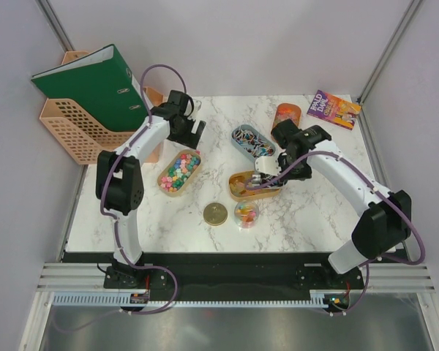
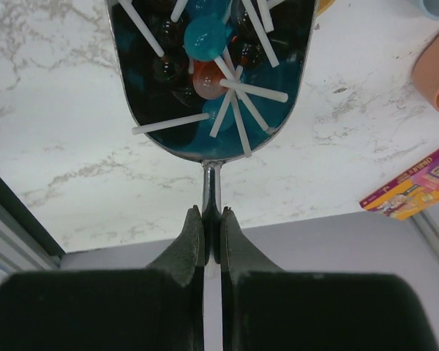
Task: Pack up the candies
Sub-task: Place the fake candies in the packing bottle.
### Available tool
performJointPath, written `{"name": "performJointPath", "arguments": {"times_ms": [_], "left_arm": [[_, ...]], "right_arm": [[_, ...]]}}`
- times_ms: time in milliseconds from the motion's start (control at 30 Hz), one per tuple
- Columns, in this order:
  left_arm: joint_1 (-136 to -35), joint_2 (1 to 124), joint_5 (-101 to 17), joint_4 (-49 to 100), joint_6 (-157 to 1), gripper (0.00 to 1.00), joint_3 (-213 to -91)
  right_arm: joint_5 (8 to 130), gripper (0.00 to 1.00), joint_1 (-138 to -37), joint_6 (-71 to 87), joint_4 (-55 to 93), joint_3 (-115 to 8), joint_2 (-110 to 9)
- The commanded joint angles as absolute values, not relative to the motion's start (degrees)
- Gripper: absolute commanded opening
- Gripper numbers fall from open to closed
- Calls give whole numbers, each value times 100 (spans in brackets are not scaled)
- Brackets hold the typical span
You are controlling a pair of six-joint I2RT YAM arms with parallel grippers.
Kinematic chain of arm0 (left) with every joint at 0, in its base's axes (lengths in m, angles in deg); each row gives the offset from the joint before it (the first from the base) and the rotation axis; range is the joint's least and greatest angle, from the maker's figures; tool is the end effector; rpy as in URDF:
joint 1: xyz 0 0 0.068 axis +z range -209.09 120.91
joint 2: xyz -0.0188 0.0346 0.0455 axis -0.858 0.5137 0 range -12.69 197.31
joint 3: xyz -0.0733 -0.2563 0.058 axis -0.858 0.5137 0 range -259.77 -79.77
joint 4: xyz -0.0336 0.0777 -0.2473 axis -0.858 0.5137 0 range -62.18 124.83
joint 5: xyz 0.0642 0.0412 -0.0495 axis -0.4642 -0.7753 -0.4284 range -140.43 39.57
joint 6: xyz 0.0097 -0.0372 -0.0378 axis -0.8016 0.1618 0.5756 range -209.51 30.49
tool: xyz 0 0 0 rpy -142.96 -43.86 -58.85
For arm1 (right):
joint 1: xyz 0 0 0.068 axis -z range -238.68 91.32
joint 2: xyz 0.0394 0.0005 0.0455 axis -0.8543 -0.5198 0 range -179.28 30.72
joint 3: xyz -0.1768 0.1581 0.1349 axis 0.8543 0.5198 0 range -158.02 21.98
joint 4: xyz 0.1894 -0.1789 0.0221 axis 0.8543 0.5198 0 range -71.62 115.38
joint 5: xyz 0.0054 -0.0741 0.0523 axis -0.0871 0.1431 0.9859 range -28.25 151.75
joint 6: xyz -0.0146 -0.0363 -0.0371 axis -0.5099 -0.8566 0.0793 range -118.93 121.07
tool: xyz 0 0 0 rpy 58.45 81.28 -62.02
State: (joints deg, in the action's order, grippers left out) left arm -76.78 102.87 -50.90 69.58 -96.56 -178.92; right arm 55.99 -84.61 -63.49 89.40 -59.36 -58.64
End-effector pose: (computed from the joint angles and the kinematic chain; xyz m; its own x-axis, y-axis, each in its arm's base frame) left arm 0.4227 -0.1346 0.2469 -0.7665 0.3732 -0.5227 0.3968 0.9151 0.0715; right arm 0.2614 0.1231 0.2954 -0.0020 -1.0000 0.0071 -0.9768 0.0004 -0.2141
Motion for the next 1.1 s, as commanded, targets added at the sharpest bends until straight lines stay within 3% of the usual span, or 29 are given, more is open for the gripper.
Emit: {"name": "performJointPath", "arguments": {"times_ms": [0, 333, 1067], "left_arm": [[-7667, 9910, -5886, 6808, -9373, 100, -18093], [-7667, 9858, -6159, 6817, -9268, 100, -18137], [-7667, 9471, -6511, 6694, -9223, 100, -18066]], "right_arm": [[4848, 0, -8741, -6714, 9404, -5932, -5629], [4312, 0, -9769, -6389, 9765, -5976, -5752], [2880, 0, -10728, -5791, 10187, -5721, -6025]]}}
